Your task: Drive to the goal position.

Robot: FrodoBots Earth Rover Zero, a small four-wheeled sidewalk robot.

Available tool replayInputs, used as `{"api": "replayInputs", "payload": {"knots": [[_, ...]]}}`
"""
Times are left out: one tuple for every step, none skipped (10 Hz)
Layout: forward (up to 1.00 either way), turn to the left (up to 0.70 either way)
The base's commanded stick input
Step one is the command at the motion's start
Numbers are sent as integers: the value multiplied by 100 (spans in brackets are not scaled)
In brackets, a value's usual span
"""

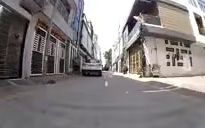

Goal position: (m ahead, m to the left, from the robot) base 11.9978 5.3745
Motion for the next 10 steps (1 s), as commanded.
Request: {"api": "replayInputs", "payload": {"knots": [[100, 1], [100, 1], [100, 1], [100, 1], [100, 1], [100, 1], [100, 1], [100, 1], [100, 1], [100, 1]]}}
